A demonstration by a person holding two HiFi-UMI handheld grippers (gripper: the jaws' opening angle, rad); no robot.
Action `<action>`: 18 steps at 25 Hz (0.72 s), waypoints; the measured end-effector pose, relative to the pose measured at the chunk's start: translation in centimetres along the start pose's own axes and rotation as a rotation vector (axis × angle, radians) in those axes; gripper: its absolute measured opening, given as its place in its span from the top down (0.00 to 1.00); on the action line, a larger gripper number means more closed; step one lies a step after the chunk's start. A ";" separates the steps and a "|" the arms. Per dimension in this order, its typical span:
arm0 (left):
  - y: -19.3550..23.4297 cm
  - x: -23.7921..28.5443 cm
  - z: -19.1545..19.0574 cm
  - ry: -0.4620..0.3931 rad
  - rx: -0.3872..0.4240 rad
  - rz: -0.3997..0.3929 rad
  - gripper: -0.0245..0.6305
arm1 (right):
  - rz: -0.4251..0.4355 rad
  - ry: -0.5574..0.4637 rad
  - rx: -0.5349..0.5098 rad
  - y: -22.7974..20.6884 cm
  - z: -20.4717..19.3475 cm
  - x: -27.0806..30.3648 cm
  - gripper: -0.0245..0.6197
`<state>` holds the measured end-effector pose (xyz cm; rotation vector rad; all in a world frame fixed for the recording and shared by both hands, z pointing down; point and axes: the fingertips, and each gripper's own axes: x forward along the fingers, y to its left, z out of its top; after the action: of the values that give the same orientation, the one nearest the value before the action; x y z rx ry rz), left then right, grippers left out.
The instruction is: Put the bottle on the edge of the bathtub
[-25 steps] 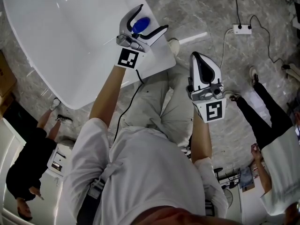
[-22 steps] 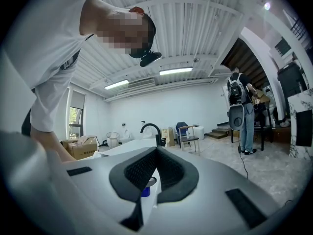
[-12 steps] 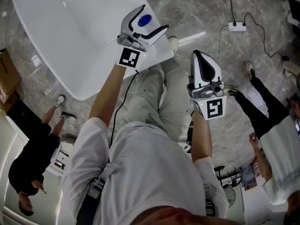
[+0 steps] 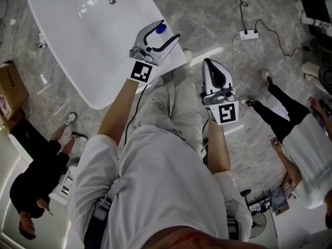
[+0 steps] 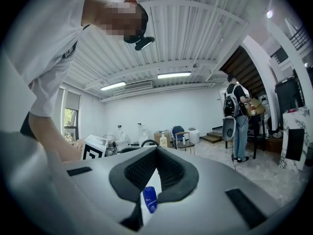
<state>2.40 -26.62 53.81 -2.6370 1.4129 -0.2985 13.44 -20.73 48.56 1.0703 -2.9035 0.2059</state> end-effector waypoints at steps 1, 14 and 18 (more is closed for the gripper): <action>-0.1 -0.4 1.2 -0.003 0.001 -0.003 0.60 | -0.001 -0.002 -0.003 0.2 0.8 -0.2 0.96; -1.3 -6.9 13.6 -0.059 0.002 -0.018 0.76 | -0.003 -0.025 -0.052 5.3 10.6 -3.0 0.96; -1.8 -9.2 16.2 -0.077 0.001 -0.009 0.86 | 0.000 -0.031 -0.074 7.1 12.6 -3.9 0.96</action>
<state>2.77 -17.55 37.42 -2.6240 1.3776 -0.1970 11.89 -14.65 34.95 1.0715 -2.9133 0.0815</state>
